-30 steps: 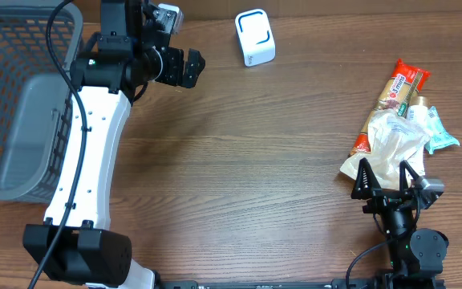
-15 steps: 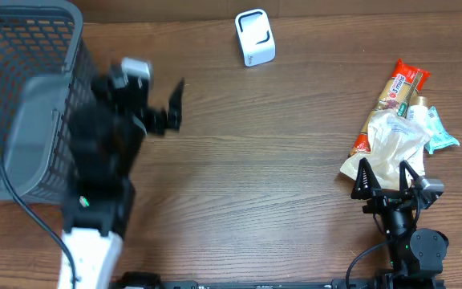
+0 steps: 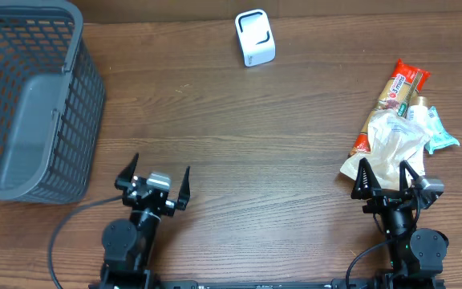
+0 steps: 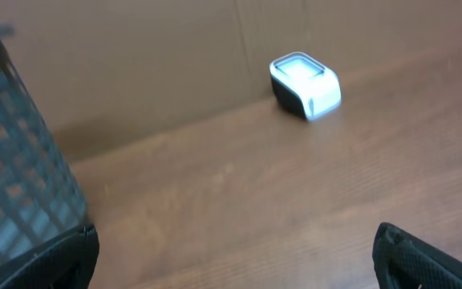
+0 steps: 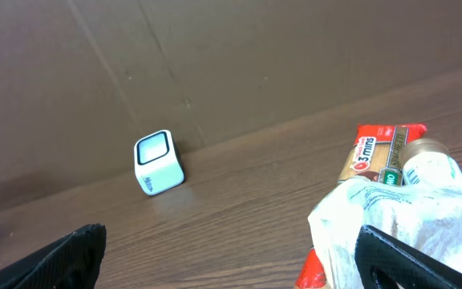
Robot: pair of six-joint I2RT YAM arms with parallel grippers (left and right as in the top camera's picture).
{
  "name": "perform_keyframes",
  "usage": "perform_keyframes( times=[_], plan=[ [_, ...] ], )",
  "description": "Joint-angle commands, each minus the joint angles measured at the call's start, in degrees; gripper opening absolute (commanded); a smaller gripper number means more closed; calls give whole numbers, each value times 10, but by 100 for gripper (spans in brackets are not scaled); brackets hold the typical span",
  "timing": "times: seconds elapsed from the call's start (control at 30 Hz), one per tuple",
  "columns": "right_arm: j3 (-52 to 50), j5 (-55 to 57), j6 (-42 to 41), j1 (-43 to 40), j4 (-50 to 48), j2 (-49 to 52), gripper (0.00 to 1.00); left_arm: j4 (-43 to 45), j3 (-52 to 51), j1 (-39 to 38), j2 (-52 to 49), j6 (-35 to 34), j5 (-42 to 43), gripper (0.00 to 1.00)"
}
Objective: Scan the item barcode
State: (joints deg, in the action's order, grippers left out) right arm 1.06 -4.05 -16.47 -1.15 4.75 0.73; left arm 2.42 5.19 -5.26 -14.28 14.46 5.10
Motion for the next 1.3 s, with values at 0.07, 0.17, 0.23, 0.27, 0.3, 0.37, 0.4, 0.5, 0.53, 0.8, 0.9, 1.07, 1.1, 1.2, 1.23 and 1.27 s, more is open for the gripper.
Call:
perform_keyframes(
  times=[0.07, 0.17, 0.23, 0.27, 0.3, 0.37, 0.4, 0.5, 0.53, 0.8, 0.9, 1.07, 1.1, 1.2, 1.23, 1.27],
  plan=[
    [-6, 3, 0, -5, -2, -5, 100, -66, -49, -3, 87, 20, 9, 100],
    [-6, 3, 0, -5, -2, -5, 100, -64, -49, -4, 115, 8, 6, 100],
    [-6, 3, 0, -5, -2, -5, 100, -64, -49, -4, 137, 8, 6, 100],
    [-6, 3, 0, -5, -2, -5, 100, -59, -49, -4, 141, 8, 6, 100],
    [-6, 3, 0, -5, -2, -5, 100, -56, -49, -4, 138, 8, 7, 100],
    [-6, 3, 0, -5, -2, -5, 100, -64, -49, -4, 135, 8, 6, 100],
    [-6, 3, 0, -5, -2, -5, 100, -64, -49, -4, 134, 8, 6, 100],
    [-6, 3, 0, -5, -2, -5, 100, -64, -49, -4, 133, 8, 6, 100],
    [-6, 3, 0, -5, -2, -5, 100, -64, -49, -4, 133, 8, 6, 100],
    [-6, 3, 0, -5, -2, -5, 100, -64, -49, -4, 133, 8, 5, 100],
    [-6, 3, 0, -5, -2, -5, 100, -64, -49, -4, 133, 8, 5, 100],
    [-6, 3, 0, -5, -2, -5, 100, -64, -49, -4, 133, 8, 5, 99],
    [-6, 3, 0, -5, -2, -5, 100, -64, -49, -4, 133, 8, 5, 100],
    [-6, 3, 0, -5, -2, -5, 100, -64, -49, -4, 133, 8, 5, 100],
    [-6, 3, 0, -5, -2, -5, 100, -64, -49, -4, 133, 8, 5, 100],
    [-6, 3, 0, -5, -2, -5, 100, -64, -49, -4, 133, 8, 5, 100]
  ],
)
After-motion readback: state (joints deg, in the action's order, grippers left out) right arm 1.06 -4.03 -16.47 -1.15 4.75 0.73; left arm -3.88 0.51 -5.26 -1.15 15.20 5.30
